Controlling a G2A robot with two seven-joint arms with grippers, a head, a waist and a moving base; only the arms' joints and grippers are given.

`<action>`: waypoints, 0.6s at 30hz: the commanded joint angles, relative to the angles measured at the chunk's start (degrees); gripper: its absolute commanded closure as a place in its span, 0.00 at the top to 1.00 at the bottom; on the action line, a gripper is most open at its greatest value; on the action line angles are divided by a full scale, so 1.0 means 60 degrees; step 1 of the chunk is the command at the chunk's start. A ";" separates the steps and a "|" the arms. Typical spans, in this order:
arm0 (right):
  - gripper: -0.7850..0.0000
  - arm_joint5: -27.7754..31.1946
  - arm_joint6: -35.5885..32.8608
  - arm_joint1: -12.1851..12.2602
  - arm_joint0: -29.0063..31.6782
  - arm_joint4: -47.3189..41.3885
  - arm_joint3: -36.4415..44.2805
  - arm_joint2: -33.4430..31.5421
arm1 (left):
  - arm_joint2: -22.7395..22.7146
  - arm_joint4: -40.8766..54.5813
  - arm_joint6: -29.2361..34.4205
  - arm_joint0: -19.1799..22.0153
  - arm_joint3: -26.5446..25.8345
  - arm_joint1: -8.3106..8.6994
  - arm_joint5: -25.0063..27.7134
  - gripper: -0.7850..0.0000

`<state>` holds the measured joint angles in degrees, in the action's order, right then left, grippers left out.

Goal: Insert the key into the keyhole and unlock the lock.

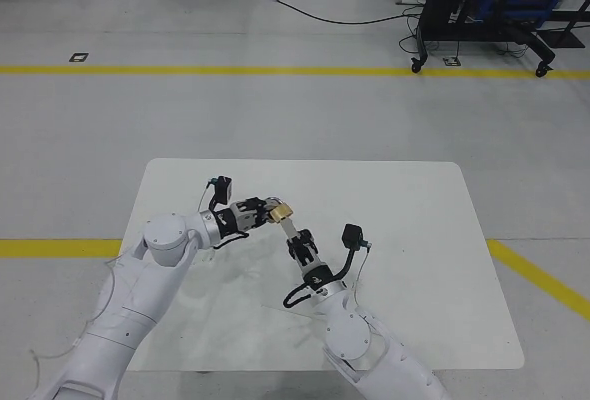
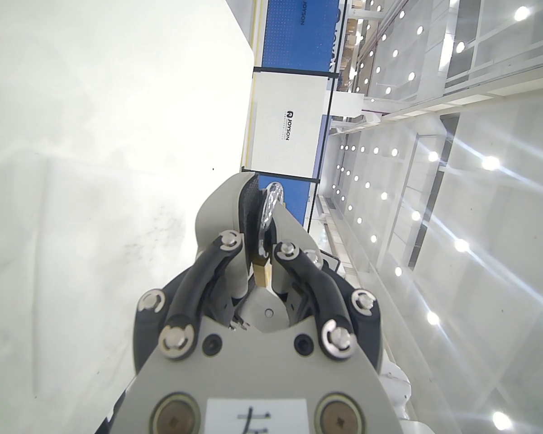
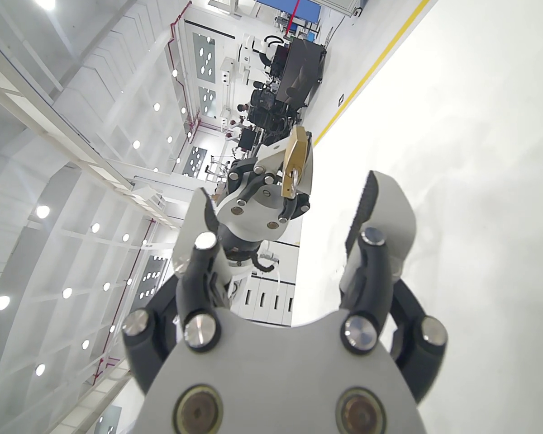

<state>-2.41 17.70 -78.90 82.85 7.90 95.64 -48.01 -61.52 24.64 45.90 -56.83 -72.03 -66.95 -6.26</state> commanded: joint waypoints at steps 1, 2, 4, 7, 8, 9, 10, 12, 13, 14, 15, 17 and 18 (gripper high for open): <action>1.00 -0.0001 0.0001 0.0000 0.0000 -0.0001 0.0000 0.0000 | -0.0032 0.0061 -0.0007 -0.0017 0.0004 -0.0002 -0.0039 0.00; 1.00 -0.0001 0.0001 0.0000 0.0000 -0.0001 0.0000 0.0000 | -0.0072 0.0151 -0.0062 -0.0029 0.0032 -0.0006 -0.0090 0.00; 1.00 -0.0001 0.0001 0.0000 0.0000 -0.0001 0.0000 0.0000 | -0.0145 0.0370 -0.0139 -0.0047 0.0083 -0.0015 -0.0253 0.00; 1.00 -0.0001 0.0001 0.0000 0.0000 -0.0001 0.0000 0.0000 | -0.0303 0.0745 -0.0218 -0.0061 0.0199 -0.0020 -0.0537 0.00; 1.00 -0.0001 0.0001 0.0000 0.0000 -0.0001 0.0000 0.0000 | -0.0355 0.0882 -0.0209 -0.0064 0.0223 -0.0022 -0.0620 0.00; 1.00 0.0044 -0.0023 0.0000 0.0010 -0.0019 0.0044 -0.0004 | -0.0401 0.1015 -0.0183 -0.0068 0.0259 -0.0022 -0.0721 0.00; 1.00 0.0256 -0.0138 0.0008 0.0085 -0.0100 0.0213 -0.0046 | -0.0428 0.1129 -0.0129 -0.0068 0.0282 -0.0024 -0.0821 0.00; 1.00 0.0962 -0.0456 0.0081 0.0383 -0.0185 0.0649 -0.0268 | -0.0472 0.1556 0.0117 -0.0064 0.0367 -0.0041 -0.1108 0.00; 1.00 0.1267 -0.0546 0.0127 0.0567 -0.0125 0.0837 -0.0405 | -0.0482 0.1707 0.0220 -0.0048 0.0415 -0.0048 -0.1219 0.00; 1.00 0.1609 -0.0701 0.0171 0.0734 -0.0061 0.1061 -0.0508 | -0.0453 0.1855 0.0383 -0.0041 0.0492 -0.0057 -0.1438 0.00; 1.00 0.1871 -0.0862 0.0213 0.0894 -0.0027 0.1196 -0.0617 | -0.0390 0.1856 0.0522 -0.0003 0.0582 -0.0057 -0.1721 0.00; 1.00 0.2307 -0.1130 0.0276 0.1128 0.0082 0.1450 -0.0782 | -0.0304 0.1734 0.0667 0.0142 0.0774 -0.0052 -0.2151 0.00; 1.00 0.2497 -0.1243 0.0298 0.1220 0.0111 0.1521 -0.0838 | -0.0265 0.1666 0.0762 0.0213 0.0840 -0.0047 -0.2316 0.00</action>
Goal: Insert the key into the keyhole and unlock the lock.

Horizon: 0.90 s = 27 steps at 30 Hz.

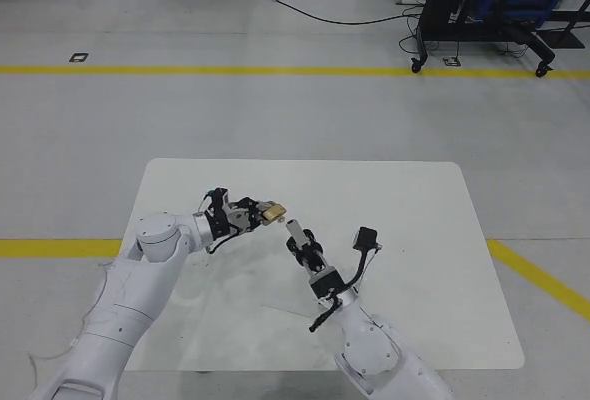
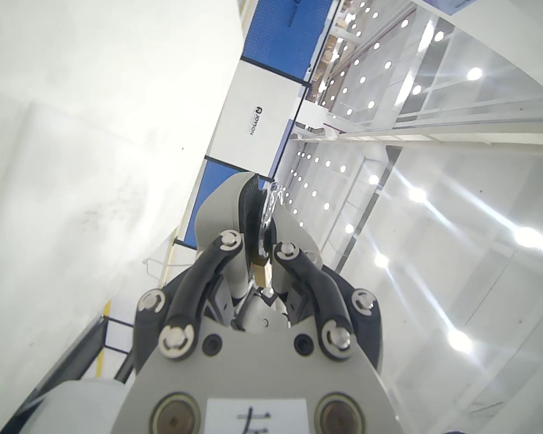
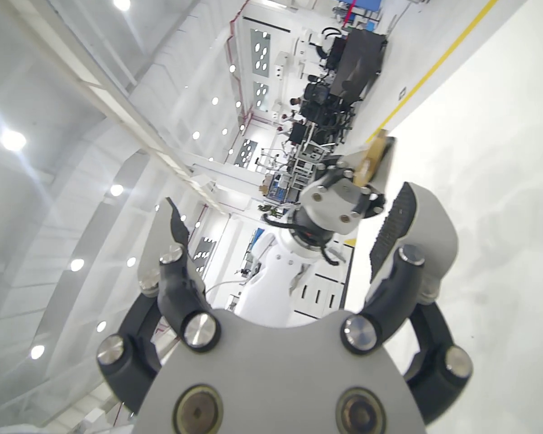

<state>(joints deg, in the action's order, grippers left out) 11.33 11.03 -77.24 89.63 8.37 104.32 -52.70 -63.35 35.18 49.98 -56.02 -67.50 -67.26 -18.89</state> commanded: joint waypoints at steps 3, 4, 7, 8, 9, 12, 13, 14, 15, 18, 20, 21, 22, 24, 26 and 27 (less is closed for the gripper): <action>0.85 0.0715 -0.0369 0.0054 0.0240 0.0191 0.0202 -0.0095 | 0.0062 0.0005 0.0307 0.0173 0.0237 0.0000 -0.0324 0.00; 0.47 0.0864 -0.0432 0.0055 0.0246 0.0255 0.0181 -0.0076 | 0.0078 0.0105 0.0430 0.0168 0.0262 -0.0008 -0.0346 0.00; 0.00 0.1153 -0.0420 0.0021 0.0105 0.0406 -0.0121 -0.0004 | 0.0145 0.0503 0.0826 0.0140 0.0320 -0.0044 -0.0471 0.00; 0.00 0.1236 -0.0397 -0.0001 0.0016 0.0395 -0.0246 0.0026 | 0.0149 0.0742 0.0998 0.0135 0.0360 -0.0061 -0.0536 0.00; 0.00 0.1331 -0.0388 -0.0021 -0.0062 0.0357 -0.0361 0.0055 | 0.0160 0.0856 0.1097 0.0148 0.0399 -0.0071 -0.0561 0.00; 0.00 0.1628 -0.0339 -0.0065 -0.0219 0.0318 -0.0653 0.0091 | 0.0198 0.0971 0.1259 0.0217 0.0524 -0.0086 -0.0607 0.00; 0.00 0.1692 -0.0323 -0.0076 -0.0249 0.0319 -0.0730 0.0092 | 0.0211 0.0963 0.1264 0.0236 0.0550 -0.0088 -0.0598 0.00; 0.00 0.1734 -0.0293 -0.0087 -0.0272 0.0311 -0.0790 0.0086 | 0.0232 0.0960 0.1298 0.0251 0.0565 -0.0091 -0.0608 0.00; 0.00 0.1758 -0.0279 -0.0097 -0.0293 0.0306 -0.0848 0.0085 | 0.0251 0.0946 0.1341 0.0268 0.0576 -0.0092 -0.0609 0.00; 0.00 0.1613 -0.0128 -0.0128 -0.0376 0.0482 -0.0997 0.0046 | 0.0282 0.0943 0.1428 0.0316 0.0643 -0.0092 -0.0641 0.00; 0.00 0.1360 0.0104 -0.0163 -0.0458 0.0820 -0.1108 0.0073 | 0.0296 0.1000 0.1513 0.0341 0.0674 -0.0097 -0.0657 0.00; 0.00 0.1287 0.0179 -0.0185 -0.0506 0.0940 -0.1176 0.0114 | 0.0298 0.1028 0.1548 0.0355 0.0691 -0.0098 -0.0661 0.00; 0.00 0.1236 0.0244 -0.0208 -0.0554 0.0997 -0.1246 0.0152 | 0.0303 0.1042 0.1569 0.0366 0.0707 -0.0099 -0.0661 0.00; 0.00 0.1123 0.0359 -0.0255 -0.0677 0.1051 -0.1428 0.0202 | 0.0314 0.1090 0.1646 0.0384 0.0733 -0.0102 -0.0672 0.00; 0.00 0.1015 0.0488 -0.0301 -0.0786 0.1091 -0.1598 0.0238 | 0.0324 0.1116 0.1681 0.0399 0.0759 -0.0104 -0.0668 0.00; 0.00 0.0946 0.0565 -0.0324 -0.0832 0.1138 -0.1670 0.0257 | 0.0330 0.1120 0.1686 0.0405 0.0769 -0.0105 -0.0662 0.00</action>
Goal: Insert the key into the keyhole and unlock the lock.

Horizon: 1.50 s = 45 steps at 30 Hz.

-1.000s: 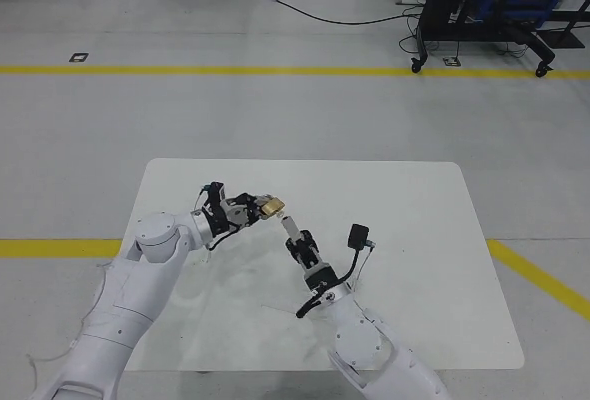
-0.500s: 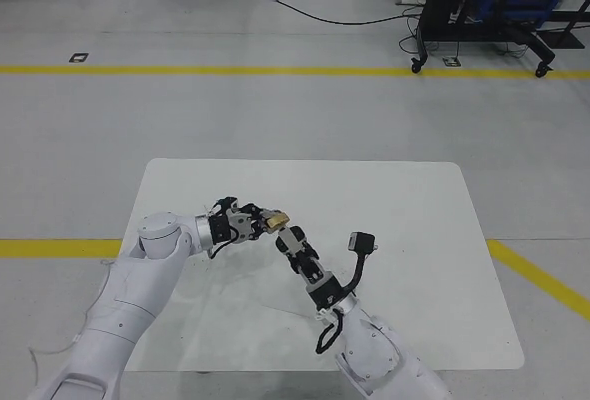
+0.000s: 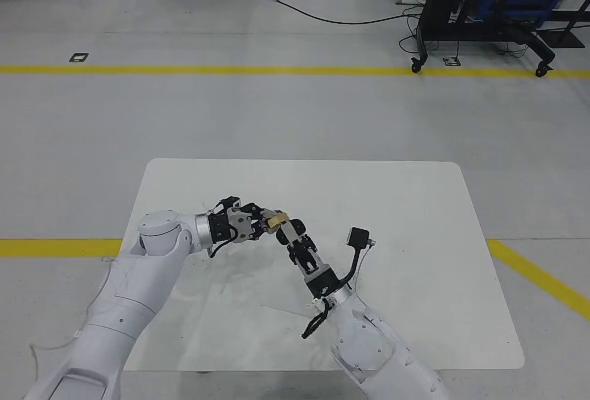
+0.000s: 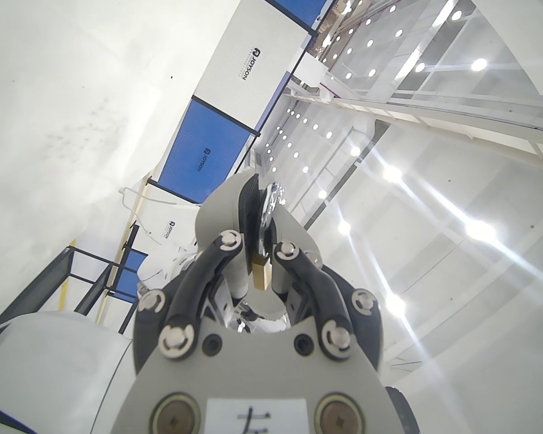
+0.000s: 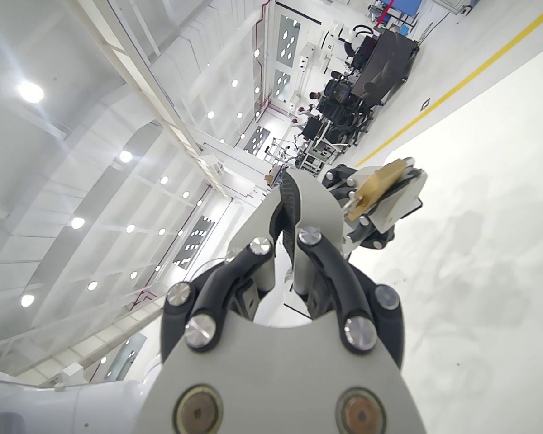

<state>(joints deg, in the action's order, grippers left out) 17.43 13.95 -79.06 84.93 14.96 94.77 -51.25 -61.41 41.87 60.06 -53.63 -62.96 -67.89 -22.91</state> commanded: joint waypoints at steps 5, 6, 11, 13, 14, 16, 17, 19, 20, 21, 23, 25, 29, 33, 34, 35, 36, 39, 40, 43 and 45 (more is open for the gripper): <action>0.00 -0.0581 0.0622 -0.0138 -0.0235 0.0579 -0.0337 0.0149 | 0.0041 0.0058 0.0060 0.0049 0.0050 -0.0009 -0.0006 0.00; 0.00 -0.0651 0.0699 -0.0161 -0.0258 0.0621 -0.0362 0.0174 | 0.0046 0.0076 0.0074 0.0055 0.0059 -0.0011 -0.0003 0.00; 0.04 -0.0773 0.0853 -0.0236 -0.0297 0.0760 -0.0415 0.0217 | 0.0028 0.0135 0.0110 0.0081 0.0082 -0.0011 0.0105 0.00; 0.07 -0.0778 0.0885 -0.0247 -0.0276 0.0849 -0.0399 0.0187 | 0.0020 0.0163 0.0116 0.0088 0.0082 -0.0012 0.0164 0.00; 0.11 -0.0760 0.0919 -0.0249 -0.0247 0.0924 -0.0367 0.0167 | 0.0012 0.0164 0.0103 0.0096 0.0084 -0.0012 0.0207 0.00; 0.20 -0.0631 0.0981 -0.0246 -0.0124 0.0993 -0.0245 0.0128 | -0.0033 0.0058 -0.0076 0.0109 0.0063 -0.0005 0.0474 0.00; 0.27 -0.0460 0.0895 -0.0239 -0.0026 0.0878 -0.0161 0.0119 | -0.0053 -0.0088 -0.0240 0.0105 0.0027 0.0003 0.0671 0.00; 0.32 0.0151 0.0191 -0.0201 0.0205 0.0100 0.0018 0.0087 | -0.0128 -0.0427 -0.0586 0.0070 -0.0129 0.0028 0.1250 0.00; 0.33 0.0380 -0.0265 -0.0169 0.0292 -0.0382 0.0073 -0.0003 | -0.0173 -0.0474 -0.0657 0.0024 -0.0203 0.0035 0.1488 0.00; 0.35 0.0557 -0.0784 -0.0134 0.0362 -0.0931 0.0118 -0.0103 | -0.0226 -0.0453 -0.0681 -0.0024 -0.0282 0.0039 0.1709 0.00; 0.37 0.0719 -0.1841 -0.0063 0.0448 -0.2019 0.0152 -0.0328 | -0.0323 -0.0338 -0.0672 -0.0112 -0.0399 0.0041 0.2082 0.00; 0.40 0.0751 -0.2958 0.0006 0.0454 -0.3159 0.0101 -0.0562 | -0.0366 -0.0310 -0.0570 -0.0176 -0.0534 0.0041 0.2421 0.00; 0.42 0.0569 -0.4966 0.0103 0.0298 -0.5318 -0.0103 -0.0961 | -0.0359 -0.0409 -0.0388 -0.0288 -0.0740 0.0039 0.2933 0.00; 0.43 0.0522 -0.6129 0.0170 0.0250 -0.6559 -0.0186 -0.1262 | -0.0359 -0.0562 -0.0295 -0.0363 -0.0907 0.0042 0.3346 0.00; 0.43 0.0472 -0.6382 0.0184 0.0227 -0.6800 -0.0198 -0.1321 | -0.0364 -0.0564 -0.0270 -0.0371 -0.0944 0.0041 0.3403 0.00; 0.43 0.0425 -0.6593 0.0198 0.0199 -0.6957 -0.0215 -0.1377 | -0.0371 -0.0542 -0.0241 -0.0384 -0.0962 0.0040 0.3441 0.00; 0.43 0.0380 -0.6722 0.0208 0.0170 -0.7069 -0.0236 -0.1423 | -0.0372 -0.0553 -0.0204 -0.0391 -0.0984 0.0040 0.3471 0.00; 0.43 0.0043 -0.7056 0.0194 -0.0022 -0.7577 -0.0415 -0.1389 | -0.0376 -0.0605 -0.0110 -0.0401 -0.1039 0.0043 0.3567 0.00; 0.42 -0.0064 -0.7151 0.0183 -0.0123 -0.7756 -0.0503 -0.1367 | -0.0378 -0.0629 -0.0089 -0.0402 -0.1048 0.0045 0.3586 0.00; 0.39 -0.0180 -0.7347 0.0152 -0.0351 -0.8099 -0.0740 -0.1320 | -0.0387 -0.0682 -0.0065 -0.0410 -0.1066 0.0049 0.3610 0.00; 0.38 -0.0241 -0.7471 0.0133 -0.0445 -0.8328 -0.0836 -0.1281 | -0.0393 -0.0714 -0.0045 -0.0409 -0.1073 0.0051 0.3613 0.00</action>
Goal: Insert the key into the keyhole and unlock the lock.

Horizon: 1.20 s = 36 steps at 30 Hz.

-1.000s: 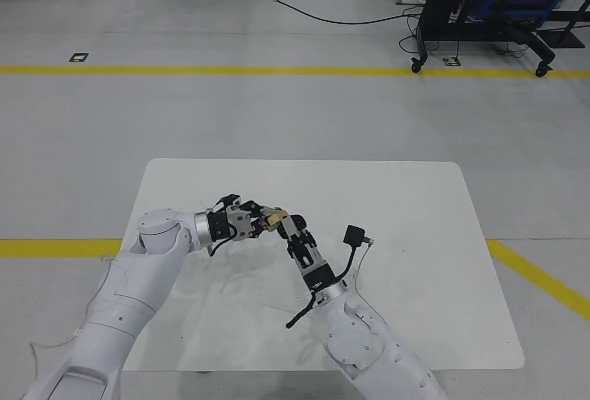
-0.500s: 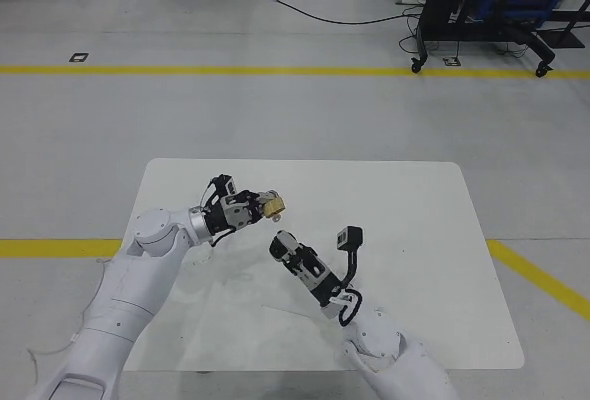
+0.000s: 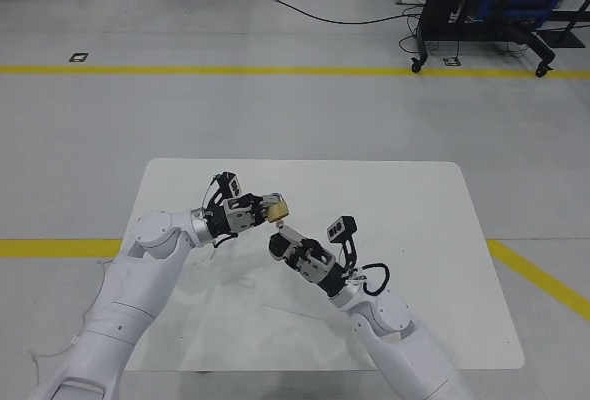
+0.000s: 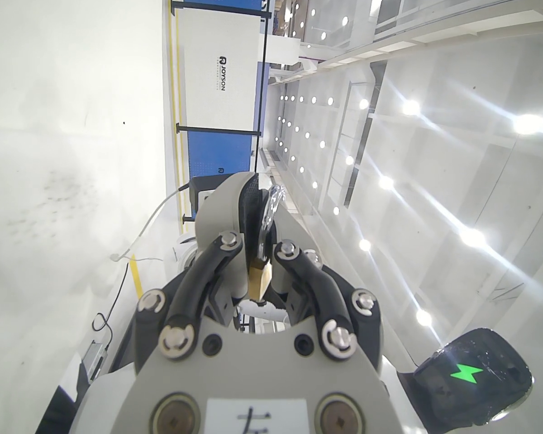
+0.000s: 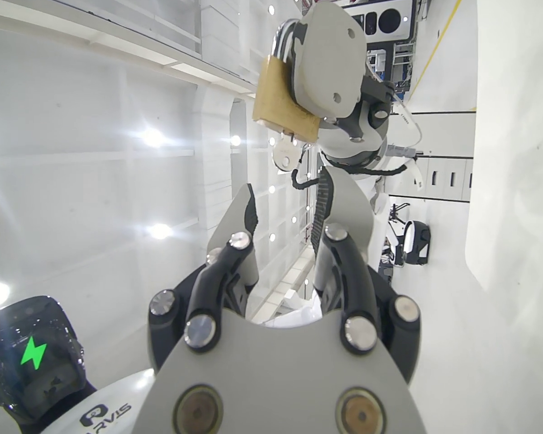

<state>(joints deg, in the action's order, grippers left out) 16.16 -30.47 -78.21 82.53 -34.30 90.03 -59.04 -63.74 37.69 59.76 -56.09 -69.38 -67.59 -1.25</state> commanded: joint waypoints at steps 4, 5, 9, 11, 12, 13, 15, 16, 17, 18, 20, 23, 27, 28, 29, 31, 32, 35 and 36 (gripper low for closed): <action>0.35 -0.0123 -0.0133 -0.0030 -0.0206 -0.0311 -0.0268 0.0026 | -0.0027 -0.0067 0.0144 0.0017 -0.0042 0.0009 0.0098 0.00; 0.32 -0.0147 -0.0098 -0.0041 -0.0234 -0.0403 -0.0325 0.0029 | -0.0026 -0.0055 0.0186 0.0018 -0.0053 0.0008 0.0114 0.00; 0.16 -0.0131 -0.0294 -0.0065 -0.0325 -0.0694 -0.0494 0.0046 | -0.0026 -0.0087 0.0271 0.0031 -0.0034 0.0010 0.0122 0.00; 0.05 -0.0089 -0.0397 -0.0069 -0.0327 -0.0823 -0.0529 0.0032 | -0.0031 -0.0100 0.0272 0.0042 -0.0015 0.0010 0.0124 0.00; 0.01 -0.0089 -0.0454 -0.0068 -0.0329 -0.0874 -0.0543 0.0016 | -0.0029 -0.0112 0.0275 0.0048 -0.0013 0.0009 0.0135 0.00; 0.00 -0.0082 -0.0490 -0.0067 -0.0329 -0.0912 -0.0551 -0.0005 | -0.0027 -0.0114 0.0279 0.0051 -0.0006 0.0008 0.0145 0.00; 0.00 -0.0097 -0.0543 -0.0064 -0.0326 -0.0967 -0.0562 -0.0035 | -0.0019 -0.0158 0.0281 0.0063 0.0004 0.0007 0.0159 0.00; 0.00 -0.0124 -0.0586 -0.0066 -0.0321 -0.1048 -0.0568 -0.0035 | -0.0017 -0.0216 0.0255 0.0074 -0.0004 0.0007 0.0216 0.00; 0.00 -0.0160 -0.0648 -0.0069 -0.0327 -0.1143 -0.0581 -0.0037 | -0.0010 -0.0263 0.0235 0.0068 -0.0007 0.0007 0.0270 0.00; 0.00 -0.0193 -0.0704 -0.0071 -0.0337 -0.1236 -0.0611 -0.0044 | 0.0004 -0.0301 0.0228 0.0059 -0.0017 0.0005 0.0301 0.00; 0.00 -0.0208 -0.0759 -0.0075 -0.0361 -0.1306 -0.0668 -0.0055 | -0.0001 -0.0359 0.0188 0.0046 -0.0043 0.0004 0.0451 0.00; 0.00 -0.0241 -0.0791 -0.0091 -0.0372 -0.1505 -0.0724 -0.0055 | -0.0002 -0.0482 0.0152 0.0042 -0.0080 0.0006 0.0599 0.00; 0.00 -0.0147 -0.0546 -0.0106 -0.0395 -0.1454 -0.0771 -0.0095 | 0.0025 -0.0535 0.0129 -0.0016 -0.0175 -0.0001 0.0729 0.00; 0.00 -0.0135 -0.0505 -0.0113 -0.0399 -0.1429 -0.0764 -0.0077 | 0.0033 -0.0542 0.0122 -0.0031 -0.0192 -0.0003 0.0743 0.00; 0.00 -0.0134 -0.0494 -0.0119 -0.0409 -0.1432 -0.0755 -0.0065 | 0.0042 -0.0555 0.0116 -0.0047 -0.0208 -0.0005 0.0758 0.00; 0.00 -0.0081 -0.0418 -0.0127 -0.0428 -0.1371 -0.0738 -0.0067 | 0.0059 -0.0610 0.0108 -0.0060 -0.0236 -0.0006 0.0776 0.00; 0.00 -0.0074 -0.0388 -0.0131 -0.0425 -0.1350 -0.0722 -0.0056 | 0.0063 -0.0619 0.0102 -0.0066 -0.0245 -0.0007 0.0786 0.00; 0.00 -0.0064 -0.0308 -0.0138 -0.0414 -0.1292 -0.0702 -0.0055 | 0.0064 -0.0713 0.0058 -0.0078 -0.0284 -0.0007 0.0897 0.00; 0.00 -0.0065 -0.0269 -0.0140 -0.0408 -0.1276 -0.0695 -0.0058 | 0.0066 -0.0709 0.0066 -0.0084 -0.0305 -0.0009 0.0916 0.00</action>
<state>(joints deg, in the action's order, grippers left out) 15.78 -32.34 -79.03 80.03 -42.06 85.82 -59.35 -63.37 33.45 60.11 -56.54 -71.07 -67.63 4.07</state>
